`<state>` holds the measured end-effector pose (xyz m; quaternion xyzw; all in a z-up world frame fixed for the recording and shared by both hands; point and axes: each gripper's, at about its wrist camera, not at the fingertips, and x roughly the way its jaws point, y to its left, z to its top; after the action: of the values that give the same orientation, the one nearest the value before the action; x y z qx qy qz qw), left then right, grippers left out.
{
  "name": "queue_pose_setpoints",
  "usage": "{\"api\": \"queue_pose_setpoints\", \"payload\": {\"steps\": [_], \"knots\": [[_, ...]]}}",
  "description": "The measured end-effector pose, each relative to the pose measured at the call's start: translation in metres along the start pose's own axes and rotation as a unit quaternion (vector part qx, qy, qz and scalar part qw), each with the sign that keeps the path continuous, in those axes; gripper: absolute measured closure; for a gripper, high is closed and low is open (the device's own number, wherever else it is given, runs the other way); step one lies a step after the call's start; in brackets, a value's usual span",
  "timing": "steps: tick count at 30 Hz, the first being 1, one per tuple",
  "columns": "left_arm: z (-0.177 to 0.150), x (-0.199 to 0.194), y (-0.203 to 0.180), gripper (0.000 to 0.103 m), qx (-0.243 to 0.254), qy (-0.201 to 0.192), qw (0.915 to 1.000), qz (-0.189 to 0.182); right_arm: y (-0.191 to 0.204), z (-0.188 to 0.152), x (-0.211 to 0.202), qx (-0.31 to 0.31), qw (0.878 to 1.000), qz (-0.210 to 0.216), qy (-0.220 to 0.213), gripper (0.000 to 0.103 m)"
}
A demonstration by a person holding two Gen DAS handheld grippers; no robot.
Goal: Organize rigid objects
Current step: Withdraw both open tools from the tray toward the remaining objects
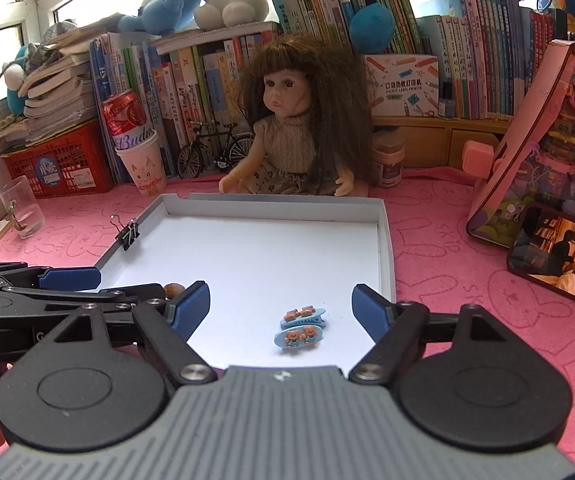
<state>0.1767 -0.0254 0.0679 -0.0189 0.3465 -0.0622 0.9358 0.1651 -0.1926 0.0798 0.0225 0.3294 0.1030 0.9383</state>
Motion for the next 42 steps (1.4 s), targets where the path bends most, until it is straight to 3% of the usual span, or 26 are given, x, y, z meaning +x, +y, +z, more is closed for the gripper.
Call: {"api": "queue_pose_setpoints", "payload": {"steps": [18, 42], "knots": [[-0.031, -0.044, 0.006, 0.034, -0.002, -0.038, 0.9993, 0.0, 0.021, -0.02, -0.037, -0.044, 0.998, 0.005, -0.049, 0.014], [-0.086, -0.057, 0.011, 0.034, 0.004, -0.039, 0.9991, 0.013, 0.034, -0.067, -0.046, -0.053, 0.997, 0.009, -0.054, 0.011]]}}
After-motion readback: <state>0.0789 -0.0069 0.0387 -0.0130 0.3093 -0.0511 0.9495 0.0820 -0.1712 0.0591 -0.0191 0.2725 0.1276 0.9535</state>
